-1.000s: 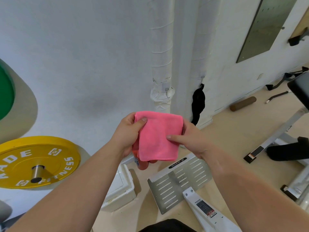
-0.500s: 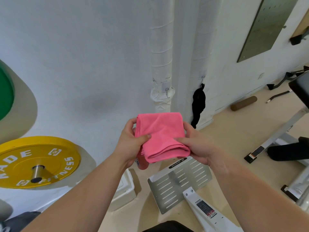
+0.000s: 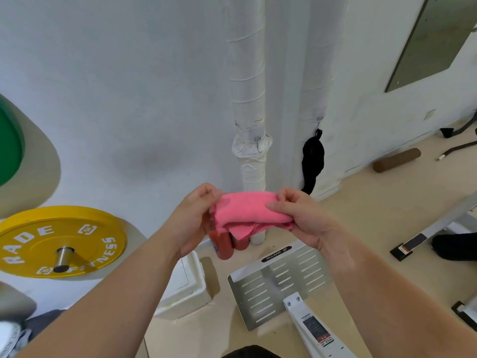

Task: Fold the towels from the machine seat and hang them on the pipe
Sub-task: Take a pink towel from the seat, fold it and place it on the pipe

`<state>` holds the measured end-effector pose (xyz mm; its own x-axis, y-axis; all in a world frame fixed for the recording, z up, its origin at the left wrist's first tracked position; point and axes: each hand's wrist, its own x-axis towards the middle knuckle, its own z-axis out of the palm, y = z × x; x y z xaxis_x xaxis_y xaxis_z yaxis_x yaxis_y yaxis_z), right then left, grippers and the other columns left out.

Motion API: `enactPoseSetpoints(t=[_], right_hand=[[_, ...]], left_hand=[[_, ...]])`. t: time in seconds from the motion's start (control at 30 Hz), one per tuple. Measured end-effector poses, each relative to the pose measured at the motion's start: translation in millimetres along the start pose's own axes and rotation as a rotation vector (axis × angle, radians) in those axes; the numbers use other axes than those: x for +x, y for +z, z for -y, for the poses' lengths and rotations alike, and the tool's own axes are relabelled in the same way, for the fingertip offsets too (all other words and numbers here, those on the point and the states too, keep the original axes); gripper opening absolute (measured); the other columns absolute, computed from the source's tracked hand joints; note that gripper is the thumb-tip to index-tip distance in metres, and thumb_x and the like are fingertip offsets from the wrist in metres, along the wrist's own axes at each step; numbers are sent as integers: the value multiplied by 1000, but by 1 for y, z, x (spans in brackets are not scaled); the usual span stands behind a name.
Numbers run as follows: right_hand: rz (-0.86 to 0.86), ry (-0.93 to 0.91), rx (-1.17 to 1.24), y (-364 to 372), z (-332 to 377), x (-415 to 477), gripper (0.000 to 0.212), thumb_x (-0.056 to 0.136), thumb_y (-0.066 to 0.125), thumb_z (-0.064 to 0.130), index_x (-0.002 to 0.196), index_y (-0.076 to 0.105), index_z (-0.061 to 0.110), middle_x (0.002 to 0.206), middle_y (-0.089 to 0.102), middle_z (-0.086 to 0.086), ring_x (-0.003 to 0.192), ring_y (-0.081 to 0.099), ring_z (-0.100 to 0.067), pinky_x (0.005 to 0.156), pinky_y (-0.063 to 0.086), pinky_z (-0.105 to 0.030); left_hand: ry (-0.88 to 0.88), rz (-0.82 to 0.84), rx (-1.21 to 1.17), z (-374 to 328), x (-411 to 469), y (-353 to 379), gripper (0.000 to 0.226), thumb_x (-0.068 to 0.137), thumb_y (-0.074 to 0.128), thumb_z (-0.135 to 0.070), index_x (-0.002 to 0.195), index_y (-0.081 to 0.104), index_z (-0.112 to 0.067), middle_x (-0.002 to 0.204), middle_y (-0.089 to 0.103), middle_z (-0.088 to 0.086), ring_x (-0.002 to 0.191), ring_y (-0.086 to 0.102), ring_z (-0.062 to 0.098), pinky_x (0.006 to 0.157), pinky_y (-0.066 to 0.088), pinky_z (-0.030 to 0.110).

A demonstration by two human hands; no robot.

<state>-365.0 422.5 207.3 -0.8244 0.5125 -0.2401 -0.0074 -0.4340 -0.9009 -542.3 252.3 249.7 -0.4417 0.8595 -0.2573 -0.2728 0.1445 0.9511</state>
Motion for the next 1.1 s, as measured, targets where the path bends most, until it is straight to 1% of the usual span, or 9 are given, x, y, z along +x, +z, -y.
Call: enactPoseSetpoints(t=[0.13,0.2,0.3,0.37,0.5,0.67,0.73,0.87,1.1], right_hand=[[61,-23,-41,1,5,12,41,72,82,-2,99,66,25,106,60,-9,89,64,-21,66,58,-30],[1,-46,-52,3,5,22,64,73,85,-1,123,63,32,120,61,-17,104,67,-28,81,60,-38],[-145,-120,-110,10,0,38,59,80,83,9,130,60,33,121,66,-20,106,70,-30,88,60,-41],[-228,-183,-204,17,-4,51,48,86,79,17,126,62,39,117,69,-16,104,71,-27,86,61,-41],[-342,-226,-242,39,-3,81,33,98,64,22,127,58,37,118,64,-13,88,70,-21,60,59,-31],[-279,-52,-302,48,3,117,65,86,80,24,143,48,31,129,52,1,107,67,-23,77,63,-43],[-252,-19,-332,44,7,125,79,73,90,13,139,51,29,128,49,-3,110,65,-26,80,63,-42],[-297,-8,-303,26,19,141,70,67,89,-3,126,59,21,126,55,-11,108,67,-33,81,63,-44],[-275,17,-518,-37,45,191,65,75,85,4,126,60,34,111,60,-7,83,63,-20,63,55,-31]], left_hand=[[-102,-72,303,-4,13,9,42,78,86,-13,115,65,-14,99,73,16,82,72,31,75,61,45],[-91,-89,361,-6,18,7,40,75,86,-5,111,71,-13,101,75,18,86,73,28,82,61,45],[-61,-125,391,-6,27,-2,43,69,88,0,106,73,-16,101,74,15,84,71,21,83,61,45],[-21,-137,402,-6,36,-10,51,60,89,-5,105,74,-22,104,72,9,87,69,19,82,61,45],[8,-232,120,2,67,-33,53,64,84,0,112,69,-17,109,72,14,90,71,24,80,62,44],[-90,-177,-21,2,115,-63,34,86,66,10,114,62,-8,110,72,22,92,74,33,78,61,48],[-108,-111,-8,-2,135,-70,35,86,66,10,116,59,-8,112,70,24,97,72,39,77,61,51],[-76,-42,96,-10,171,-70,39,80,73,11,111,63,-11,109,72,19,90,73,28,68,60,36],[-107,-95,265,-9,233,-39,43,62,85,0,99,72,-18,97,77,10,96,74,30,89,60,50]])
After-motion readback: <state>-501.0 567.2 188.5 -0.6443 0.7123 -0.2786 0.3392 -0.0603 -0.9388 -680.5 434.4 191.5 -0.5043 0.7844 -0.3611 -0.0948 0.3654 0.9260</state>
